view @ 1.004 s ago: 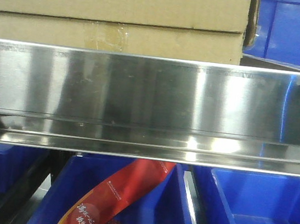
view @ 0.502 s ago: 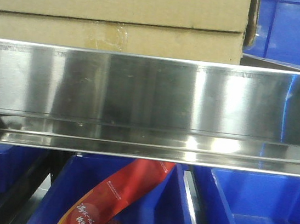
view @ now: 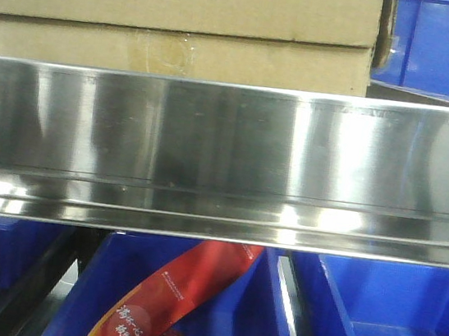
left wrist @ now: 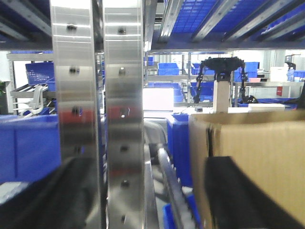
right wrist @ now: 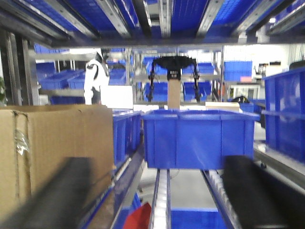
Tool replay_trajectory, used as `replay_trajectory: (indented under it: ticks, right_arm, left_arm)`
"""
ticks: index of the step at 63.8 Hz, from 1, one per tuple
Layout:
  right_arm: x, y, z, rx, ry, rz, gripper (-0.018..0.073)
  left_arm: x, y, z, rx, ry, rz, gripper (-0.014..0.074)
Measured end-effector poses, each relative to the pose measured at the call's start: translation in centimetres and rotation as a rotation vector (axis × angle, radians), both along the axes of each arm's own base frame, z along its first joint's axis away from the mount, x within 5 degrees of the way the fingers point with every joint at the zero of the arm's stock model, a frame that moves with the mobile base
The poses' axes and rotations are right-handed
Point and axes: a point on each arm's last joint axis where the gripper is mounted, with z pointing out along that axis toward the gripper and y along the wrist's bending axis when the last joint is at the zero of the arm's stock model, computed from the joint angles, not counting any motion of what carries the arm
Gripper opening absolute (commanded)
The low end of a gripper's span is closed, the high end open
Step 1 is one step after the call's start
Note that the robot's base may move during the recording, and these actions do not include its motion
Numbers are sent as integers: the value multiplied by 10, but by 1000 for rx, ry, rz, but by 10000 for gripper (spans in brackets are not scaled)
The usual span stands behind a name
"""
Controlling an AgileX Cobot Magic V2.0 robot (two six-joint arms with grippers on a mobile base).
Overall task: Grab carton from right shelf to conveyor
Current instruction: 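Move both grippers toward the open brown carton on the shelf, then close both grippers on opposite side walls of the brown carton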
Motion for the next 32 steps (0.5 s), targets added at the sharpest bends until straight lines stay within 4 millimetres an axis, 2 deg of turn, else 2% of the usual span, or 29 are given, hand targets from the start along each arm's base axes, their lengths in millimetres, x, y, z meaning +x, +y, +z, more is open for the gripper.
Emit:
replay_trajectory:
  ticks: [13,24,32]
  right_arm:
    - [7,1,4,-5,40,2,568]
    - [5,2,41,-18,104,18,536]
    - [17,5,75,-22,184,39,501]
  left_arm:
    - [14,0,26,-2,66,-18,456]
    - [33,-7,53,22,202,-116,456]
    - [53,-20,78,46,267,-243,456]
